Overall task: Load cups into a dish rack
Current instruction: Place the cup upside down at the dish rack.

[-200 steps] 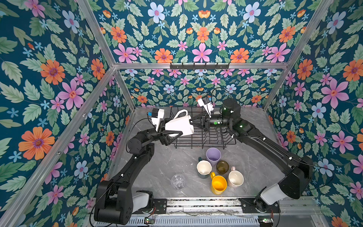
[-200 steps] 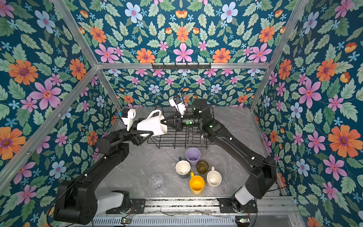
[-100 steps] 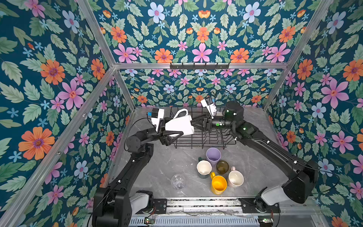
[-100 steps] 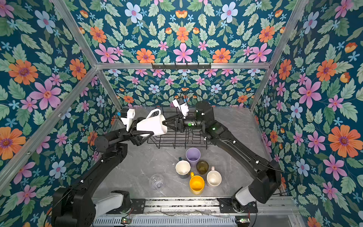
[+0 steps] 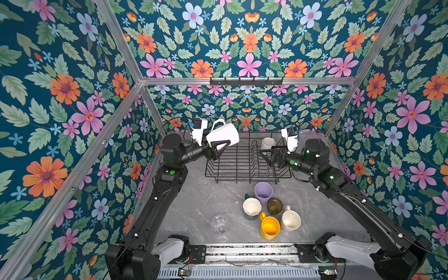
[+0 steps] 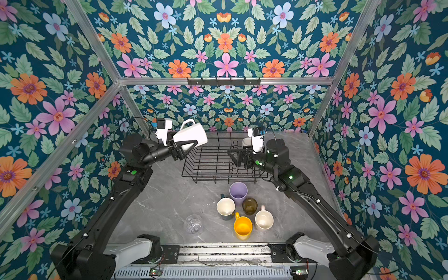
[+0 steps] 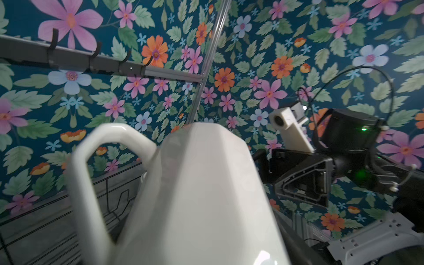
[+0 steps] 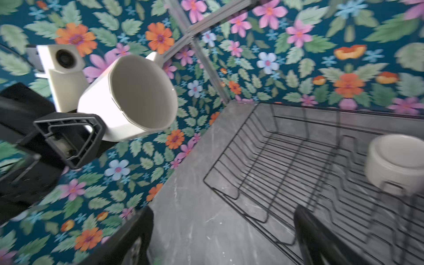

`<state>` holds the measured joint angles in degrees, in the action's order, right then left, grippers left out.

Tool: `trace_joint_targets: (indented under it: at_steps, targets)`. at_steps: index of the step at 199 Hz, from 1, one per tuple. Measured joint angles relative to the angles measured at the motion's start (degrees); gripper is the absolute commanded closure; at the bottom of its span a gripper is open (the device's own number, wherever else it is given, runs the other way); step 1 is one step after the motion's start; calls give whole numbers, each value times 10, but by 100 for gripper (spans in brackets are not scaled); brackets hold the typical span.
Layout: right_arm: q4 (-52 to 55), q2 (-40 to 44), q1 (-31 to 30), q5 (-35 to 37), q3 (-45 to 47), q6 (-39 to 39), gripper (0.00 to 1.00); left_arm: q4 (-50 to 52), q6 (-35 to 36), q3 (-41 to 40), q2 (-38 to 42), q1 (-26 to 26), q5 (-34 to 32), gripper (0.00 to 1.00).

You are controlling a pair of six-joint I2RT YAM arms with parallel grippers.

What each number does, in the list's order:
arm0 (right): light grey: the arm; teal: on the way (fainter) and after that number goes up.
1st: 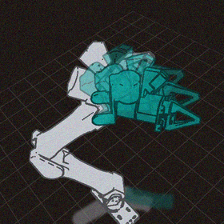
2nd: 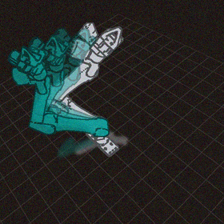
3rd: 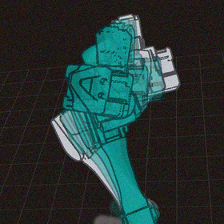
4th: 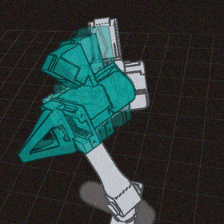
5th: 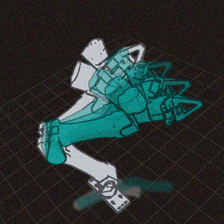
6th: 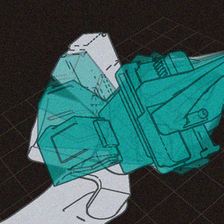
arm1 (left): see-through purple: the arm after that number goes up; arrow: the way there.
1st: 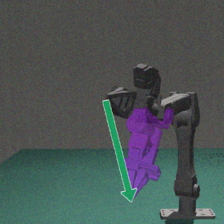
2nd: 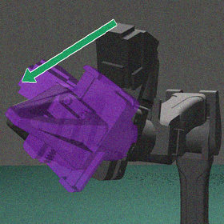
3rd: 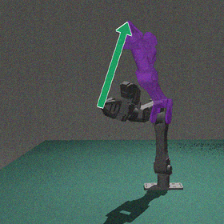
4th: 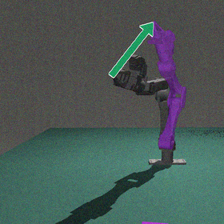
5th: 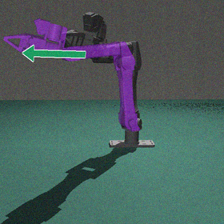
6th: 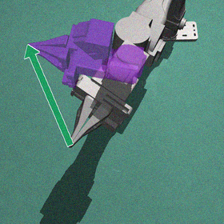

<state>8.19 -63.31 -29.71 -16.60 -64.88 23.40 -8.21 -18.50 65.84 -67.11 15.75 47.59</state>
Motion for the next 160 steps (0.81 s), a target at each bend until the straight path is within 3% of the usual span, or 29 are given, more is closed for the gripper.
trace_joint_targets:
  at_steps: [34, 65, 115, 160]
  targets:
    - [59, 49, 13, 86, 23, 0, 1, 157, 81, 96, -65, 52, -108, 100]
    - [103, 66, 17, 153, 30, 0, 1, 253, 87, 177, -134, 57, -187, 100]
    - [148, 68, 20, 198, 37, -15, 1, 364, 85, 309, -231, 93, -256, 100]
    - [166, 69, 27, 211, 46, -27, 1, 442, 83, 419, -321, 135, -356, 100]
